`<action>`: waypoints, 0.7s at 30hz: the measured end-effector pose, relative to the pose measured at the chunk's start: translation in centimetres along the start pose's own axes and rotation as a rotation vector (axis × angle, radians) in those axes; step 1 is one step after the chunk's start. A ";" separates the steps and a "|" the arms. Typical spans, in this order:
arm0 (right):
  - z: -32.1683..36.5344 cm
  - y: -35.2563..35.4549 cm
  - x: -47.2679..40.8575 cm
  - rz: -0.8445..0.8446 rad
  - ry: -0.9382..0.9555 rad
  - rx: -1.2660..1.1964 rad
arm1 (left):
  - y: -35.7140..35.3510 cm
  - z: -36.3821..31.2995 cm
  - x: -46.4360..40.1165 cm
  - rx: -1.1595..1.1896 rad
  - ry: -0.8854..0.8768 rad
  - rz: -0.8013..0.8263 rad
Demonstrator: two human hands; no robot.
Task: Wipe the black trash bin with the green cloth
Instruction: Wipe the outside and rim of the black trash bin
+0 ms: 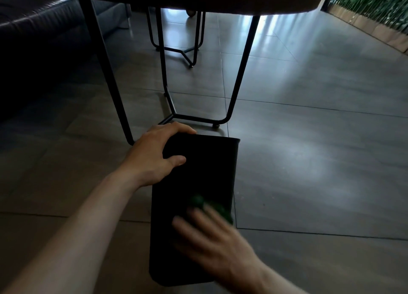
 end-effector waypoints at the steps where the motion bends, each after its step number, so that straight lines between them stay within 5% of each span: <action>1: 1.5 -0.7 1.5 0.064 0.113 0.112 | 0.0 0.0 0.1 0.006 -0.003 0.007; 4: -0.4 0.1 1.4 0.065 0.164 0.051 | -0.3 -0.8 0.1 -0.009 -0.043 0.011; 8: -9.4 4.5 -3.2 -0.173 -0.415 -0.361 | -0.5 -2.0 -0.2 -0.026 -0.088 0.032; 10: -9.9 4.8 -4.3 -0.211 -0.528 -0.388 | -0.5 -2.3 -0.3 -0.033 -0.098 0.034; 16: 1.4 0.3 1.9 0.070 0.120 0.056 | -0.3 -1.4 0.3 -0.010 -0.028 0.041; 18: -0.4 1.1 1.9 0.026 0.098 -0.015 | -0.4 -1.8 0.3 -0.019 -0.044 0.042; 21: -7.4 4.0 -1.1 -0.135 -0.315 -0.346 | -0.3 -2.3 0.2 -0.022 -0.036 0.052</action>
Point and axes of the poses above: each hand's wrist, its own x-axis away from the middle knuckle, its own y-axis out of the back of the hand, z = x × y, the point moved 5 cm from there along -x, towards the middle knuckle, and after that the axes turned 14 degrees about z, right-handed, at the moved point
